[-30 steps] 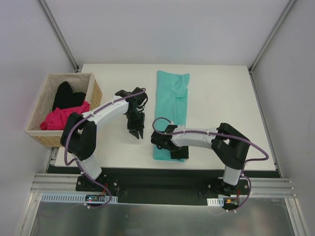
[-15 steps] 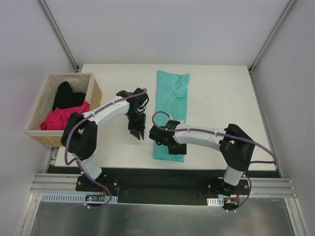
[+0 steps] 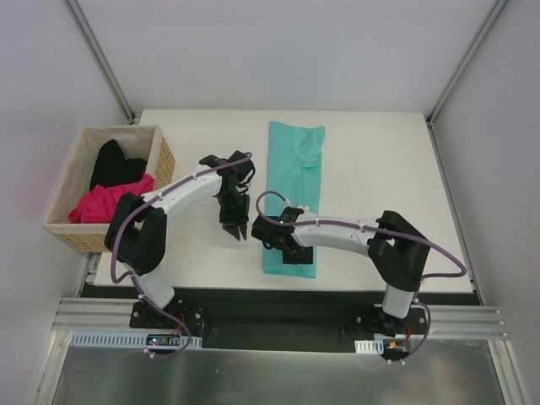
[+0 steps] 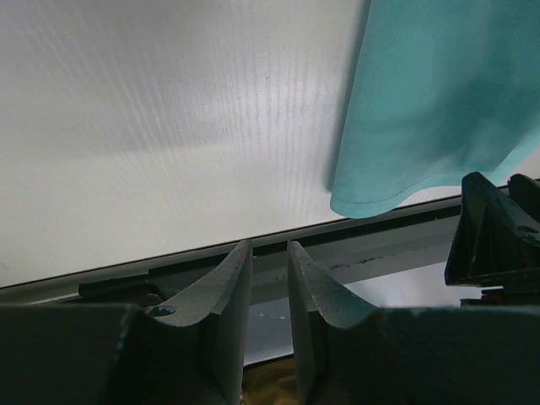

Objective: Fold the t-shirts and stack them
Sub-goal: Rotate the tshirt 90 degrees

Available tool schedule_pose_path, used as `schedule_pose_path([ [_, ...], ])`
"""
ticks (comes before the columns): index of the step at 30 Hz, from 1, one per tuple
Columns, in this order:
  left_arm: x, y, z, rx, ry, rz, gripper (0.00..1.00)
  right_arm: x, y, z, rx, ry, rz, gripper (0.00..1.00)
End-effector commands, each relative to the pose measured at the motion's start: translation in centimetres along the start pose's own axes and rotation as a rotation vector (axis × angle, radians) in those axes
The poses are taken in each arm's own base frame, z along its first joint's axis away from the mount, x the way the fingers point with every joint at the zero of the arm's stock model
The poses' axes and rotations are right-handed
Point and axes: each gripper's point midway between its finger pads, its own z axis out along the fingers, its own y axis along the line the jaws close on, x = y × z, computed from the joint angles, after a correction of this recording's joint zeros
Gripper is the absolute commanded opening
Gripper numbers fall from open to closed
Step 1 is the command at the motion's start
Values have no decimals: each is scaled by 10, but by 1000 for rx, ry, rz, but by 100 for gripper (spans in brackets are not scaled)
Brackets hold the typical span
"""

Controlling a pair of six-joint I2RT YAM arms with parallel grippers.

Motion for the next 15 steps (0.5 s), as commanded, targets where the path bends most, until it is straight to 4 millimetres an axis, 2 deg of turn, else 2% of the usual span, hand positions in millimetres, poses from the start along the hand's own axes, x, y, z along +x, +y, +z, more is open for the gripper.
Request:
schedule_pose_path([
  [1,5,3,-9,-26,-4,8,23,2,7,4,-15,7,-1,40],
  [11,5,7,-8,-51,2,7,23,12,-1,11,-10,17,46,40],
  [14,5,7,-8,-51,3,6,23,15,-3,13,-8,23,54,36],
  [15,5,7,-8,-51,3,6,23,15,-2,13,-16,26,57,31],
])
